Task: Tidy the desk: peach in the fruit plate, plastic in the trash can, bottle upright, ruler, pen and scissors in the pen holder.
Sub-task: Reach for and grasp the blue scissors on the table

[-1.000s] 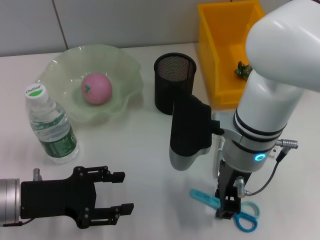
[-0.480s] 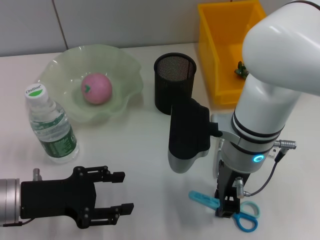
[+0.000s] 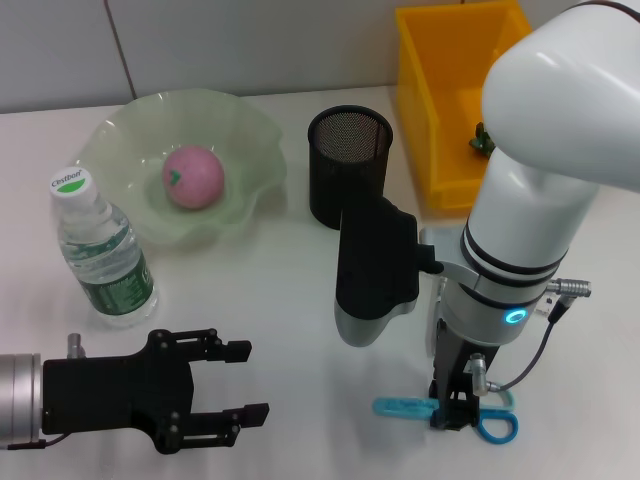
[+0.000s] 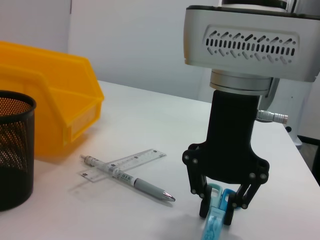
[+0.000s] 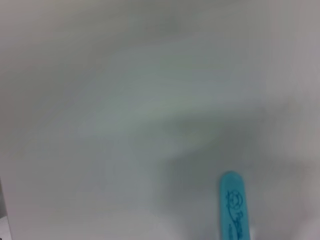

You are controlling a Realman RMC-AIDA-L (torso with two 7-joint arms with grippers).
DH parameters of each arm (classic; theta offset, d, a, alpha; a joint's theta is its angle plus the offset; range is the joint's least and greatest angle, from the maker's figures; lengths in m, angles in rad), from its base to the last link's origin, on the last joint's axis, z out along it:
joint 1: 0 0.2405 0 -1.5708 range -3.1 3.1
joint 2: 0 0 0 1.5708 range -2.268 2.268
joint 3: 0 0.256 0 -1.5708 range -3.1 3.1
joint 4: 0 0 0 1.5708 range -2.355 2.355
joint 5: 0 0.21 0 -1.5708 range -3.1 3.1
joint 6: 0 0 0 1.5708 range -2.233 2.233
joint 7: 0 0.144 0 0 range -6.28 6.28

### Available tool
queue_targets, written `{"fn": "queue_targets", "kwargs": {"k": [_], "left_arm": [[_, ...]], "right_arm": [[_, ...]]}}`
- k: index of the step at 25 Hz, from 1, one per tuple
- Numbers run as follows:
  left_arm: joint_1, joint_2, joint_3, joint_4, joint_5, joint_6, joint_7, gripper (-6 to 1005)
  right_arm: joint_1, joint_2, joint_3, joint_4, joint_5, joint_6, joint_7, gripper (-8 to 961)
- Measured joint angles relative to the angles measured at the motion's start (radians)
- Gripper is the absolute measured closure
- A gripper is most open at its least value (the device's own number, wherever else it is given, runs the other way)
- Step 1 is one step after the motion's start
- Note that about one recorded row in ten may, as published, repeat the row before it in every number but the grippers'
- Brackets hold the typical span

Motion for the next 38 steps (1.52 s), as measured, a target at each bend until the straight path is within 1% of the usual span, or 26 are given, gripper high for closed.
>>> {"fn": "queue_targets", "kwargs": {"k": [38], "left_arm": [[0.001,0.0,-0.011,0.0,-0.002,0.0,0.002,287]], "right_arm": [[-0.001,0.0,-0.021,0.002,-0.001,-0.001,-0.004,727]]}}
